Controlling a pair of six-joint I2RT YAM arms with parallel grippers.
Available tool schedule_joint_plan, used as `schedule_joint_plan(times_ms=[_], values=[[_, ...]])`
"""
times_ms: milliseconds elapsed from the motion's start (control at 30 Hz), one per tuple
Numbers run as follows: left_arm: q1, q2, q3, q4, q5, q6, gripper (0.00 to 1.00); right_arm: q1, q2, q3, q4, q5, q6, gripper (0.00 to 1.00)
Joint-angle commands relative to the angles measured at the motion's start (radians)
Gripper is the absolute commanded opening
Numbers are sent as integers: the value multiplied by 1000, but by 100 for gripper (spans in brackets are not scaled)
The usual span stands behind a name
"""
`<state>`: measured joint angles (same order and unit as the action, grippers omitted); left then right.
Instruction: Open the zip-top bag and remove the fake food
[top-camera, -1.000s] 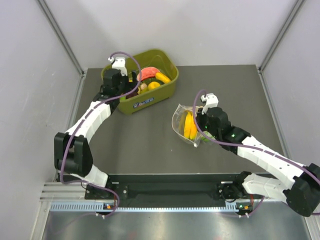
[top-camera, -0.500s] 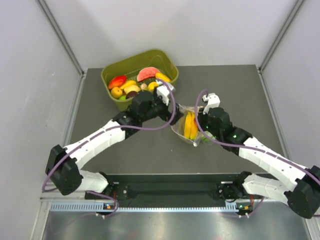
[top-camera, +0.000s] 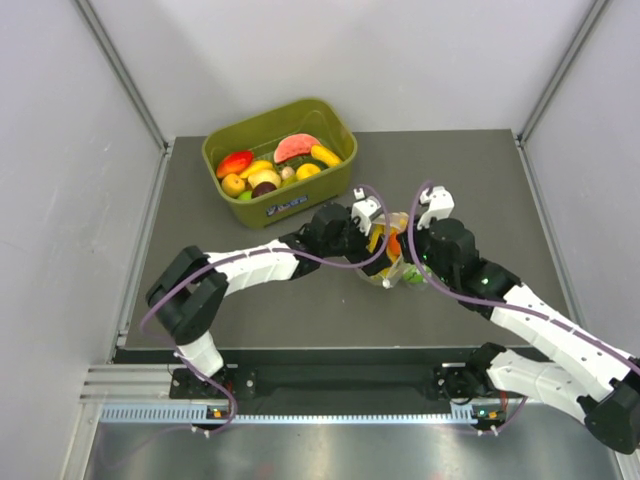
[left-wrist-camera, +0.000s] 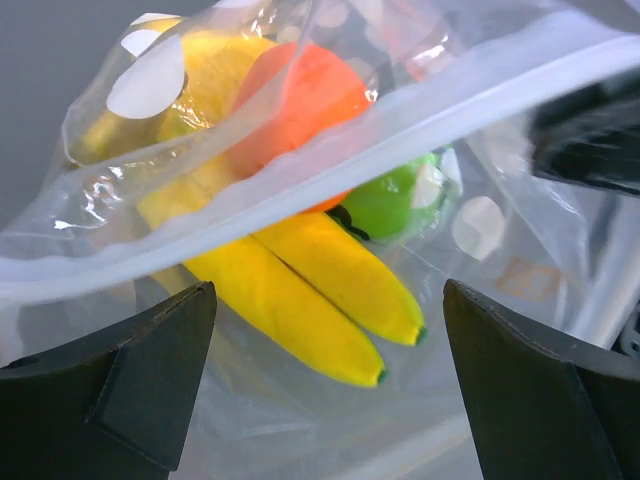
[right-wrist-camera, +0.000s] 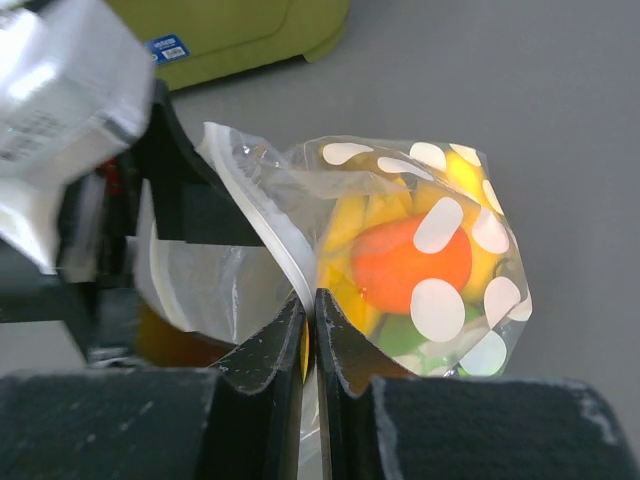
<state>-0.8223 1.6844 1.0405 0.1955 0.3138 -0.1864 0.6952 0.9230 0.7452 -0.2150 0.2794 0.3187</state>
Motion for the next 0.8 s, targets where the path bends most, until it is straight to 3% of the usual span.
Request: schedule_joint_plan(times_ms=[0, 333, 767], values=[[-21, 35, 36, 151, -30, -4, 99, -17, -32, -12, 2, 3, 17, 8], [-24, 162, 81, 370, -64, -76, 99, -16, -33, -13, -12, 3, 14, 8], [-37, 301, 214, 328, -128, -10, 99, -16, -42, -27, 12, -71, 23, 8]])
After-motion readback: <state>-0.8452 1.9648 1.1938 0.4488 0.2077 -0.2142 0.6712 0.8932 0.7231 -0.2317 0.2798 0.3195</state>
